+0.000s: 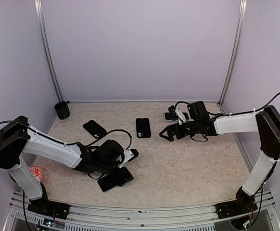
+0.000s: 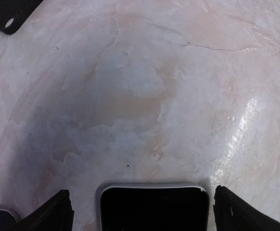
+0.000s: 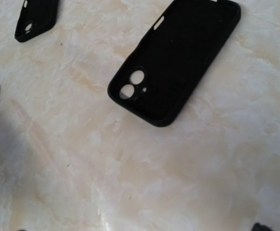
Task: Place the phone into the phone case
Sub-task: Pick up the phone from the center of the board.
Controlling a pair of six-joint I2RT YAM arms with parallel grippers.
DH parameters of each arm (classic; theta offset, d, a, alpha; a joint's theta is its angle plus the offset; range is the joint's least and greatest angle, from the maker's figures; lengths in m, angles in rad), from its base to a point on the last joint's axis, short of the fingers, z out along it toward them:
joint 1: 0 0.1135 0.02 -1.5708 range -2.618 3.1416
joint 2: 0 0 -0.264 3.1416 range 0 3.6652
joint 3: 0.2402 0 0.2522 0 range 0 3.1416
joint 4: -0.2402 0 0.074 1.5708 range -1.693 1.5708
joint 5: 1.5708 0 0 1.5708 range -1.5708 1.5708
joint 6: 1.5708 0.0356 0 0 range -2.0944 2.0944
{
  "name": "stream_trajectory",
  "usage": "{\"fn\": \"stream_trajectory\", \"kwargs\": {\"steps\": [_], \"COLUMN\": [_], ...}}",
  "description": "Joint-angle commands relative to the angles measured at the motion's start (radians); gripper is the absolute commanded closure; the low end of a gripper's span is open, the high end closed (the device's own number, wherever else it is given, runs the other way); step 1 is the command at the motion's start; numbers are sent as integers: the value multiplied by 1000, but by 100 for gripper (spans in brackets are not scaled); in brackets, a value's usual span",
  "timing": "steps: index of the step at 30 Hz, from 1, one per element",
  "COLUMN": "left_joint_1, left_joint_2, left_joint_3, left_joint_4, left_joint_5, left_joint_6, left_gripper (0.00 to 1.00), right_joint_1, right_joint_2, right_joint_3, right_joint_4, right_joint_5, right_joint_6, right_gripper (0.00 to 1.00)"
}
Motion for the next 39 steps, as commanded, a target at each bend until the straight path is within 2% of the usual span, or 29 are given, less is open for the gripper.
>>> {"fn": "stream_trajectory", "kwargs": {"steps": [1, 9, 18, 31, 36, 39], "left_joint_1": [15, 25, 11, -12, -11, -10], "left_joint_2": [39, 94, 111, 63, 64, 67], "left_joint_3": [44, 71, 95, 121, 120, 119], "left_joint_4": [-41, -65, -105, -266, -270, -272], "left_joint_5": [42, 69, 64, -18, -9, 0], "left_joint_6": [-20, -31, -48, -112, -100, -96], "left_gripper": [1, 1, 13, 15, 21, 29], "right_joint_1": [4, 4, 4, 4, 5, 4], "right_joint_2": [-30, -30, -36, -24, -30, -32], "right_joint_3": [-17, -18, -18, -13, -14, -17], "right_joint_4": [19, 19, 14, 25, 27, 25], "right_joint_5": [-13, -11, -15, -34, -36, -35], "right_joint_6": [-1, -1, -7, 0, -2, -2], "right_gripper": [0, 0, 0, 0, 0, 0]}}
